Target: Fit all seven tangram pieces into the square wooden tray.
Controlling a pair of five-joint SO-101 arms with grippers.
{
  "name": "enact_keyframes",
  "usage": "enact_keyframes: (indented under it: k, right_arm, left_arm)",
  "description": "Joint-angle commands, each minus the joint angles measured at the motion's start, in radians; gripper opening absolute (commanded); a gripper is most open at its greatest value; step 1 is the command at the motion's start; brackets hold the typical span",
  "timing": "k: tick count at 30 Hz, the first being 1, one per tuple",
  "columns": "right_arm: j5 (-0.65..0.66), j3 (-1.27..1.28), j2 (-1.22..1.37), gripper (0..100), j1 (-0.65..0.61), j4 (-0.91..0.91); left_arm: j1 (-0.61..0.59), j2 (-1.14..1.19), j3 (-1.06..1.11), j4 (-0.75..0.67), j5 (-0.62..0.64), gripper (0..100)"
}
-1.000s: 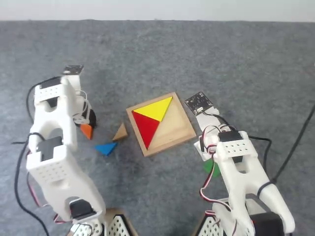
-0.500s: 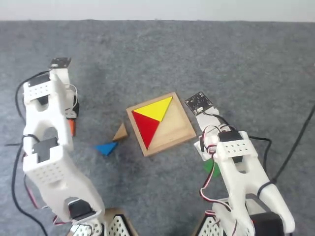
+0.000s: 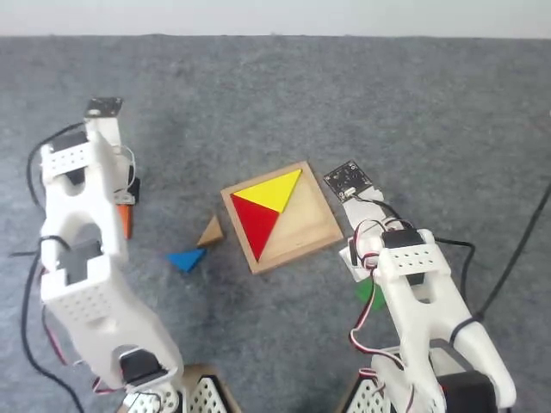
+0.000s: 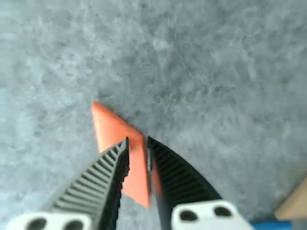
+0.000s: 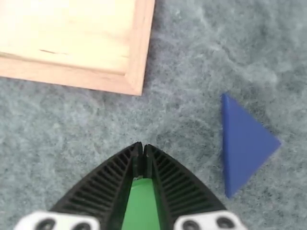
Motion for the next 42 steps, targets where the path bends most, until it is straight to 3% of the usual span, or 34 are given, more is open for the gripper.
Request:
enact_keyframes:
  k: [1,7,14,21,25,28,37,42]
  right_arm:
    - [0.008,0.005,-0.039,2.8,-0.007,-0.019]
    - [0.008,0.005,-0.039,2.8,-0.007,-0.021]
    - [0.009,0.005,-0.039,2.8,-0.007,-0.021]
    - [0.011,0.005,-0.039,2.8,-0.005,-0.021]
    - [0.011,0.003,-0.039,2.8,-0.005,-0.021]
    - [0.011,0.003,-0.039,2.8,-0.007,-0.021]
    - [0.011,0.003,-0.039,2.8,-0.007,-0.021]
    - [0.011,0.003,-0.039,2.8,-0.007,-0.018]
  left_arm:
    - [0.006,0.043,-0.045,-0.031,-0.014,7]
    - [0.114,0.137,-0.156,0.098,-0.051,7]
    - [0.186,0.149,-0.166,0.143,-0.014,7]
    - [0.028,-0.044,-0.183,0.167,-0.014,7]
    - [-0.068,-0.114,-0.107,0.19,-0.028,13]
    - [-0.081,-0.121,-0.038,0.164,-0.086,15]
    - [-0.114,-0.118,0.148,-0.031,-0.092,15]
    - [-0.181,-0.114,0.159,-0.043,-0.14,15]
